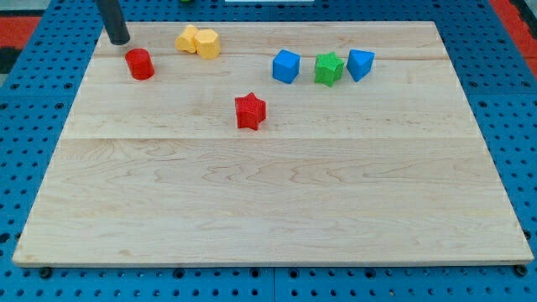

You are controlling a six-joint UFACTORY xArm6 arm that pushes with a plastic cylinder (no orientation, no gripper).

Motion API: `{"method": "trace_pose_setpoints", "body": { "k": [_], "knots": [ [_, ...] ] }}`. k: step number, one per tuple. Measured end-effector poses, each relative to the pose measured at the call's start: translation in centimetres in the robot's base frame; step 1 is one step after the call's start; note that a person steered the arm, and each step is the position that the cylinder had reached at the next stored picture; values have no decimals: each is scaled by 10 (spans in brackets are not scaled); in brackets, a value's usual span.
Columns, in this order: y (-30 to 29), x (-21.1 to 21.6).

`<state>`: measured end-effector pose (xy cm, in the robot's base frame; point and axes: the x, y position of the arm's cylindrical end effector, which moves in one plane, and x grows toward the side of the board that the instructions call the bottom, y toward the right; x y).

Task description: Push the red blocks together

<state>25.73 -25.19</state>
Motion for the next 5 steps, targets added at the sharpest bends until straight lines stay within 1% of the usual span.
{"method": "trace_pose_setpoints", "body": {
  "k": [1,2,3,4,5],
  "knots": [
    [6,25],
    [68,30],
    [113,50],
    [76,52],
    [81,63]
  ]
}}
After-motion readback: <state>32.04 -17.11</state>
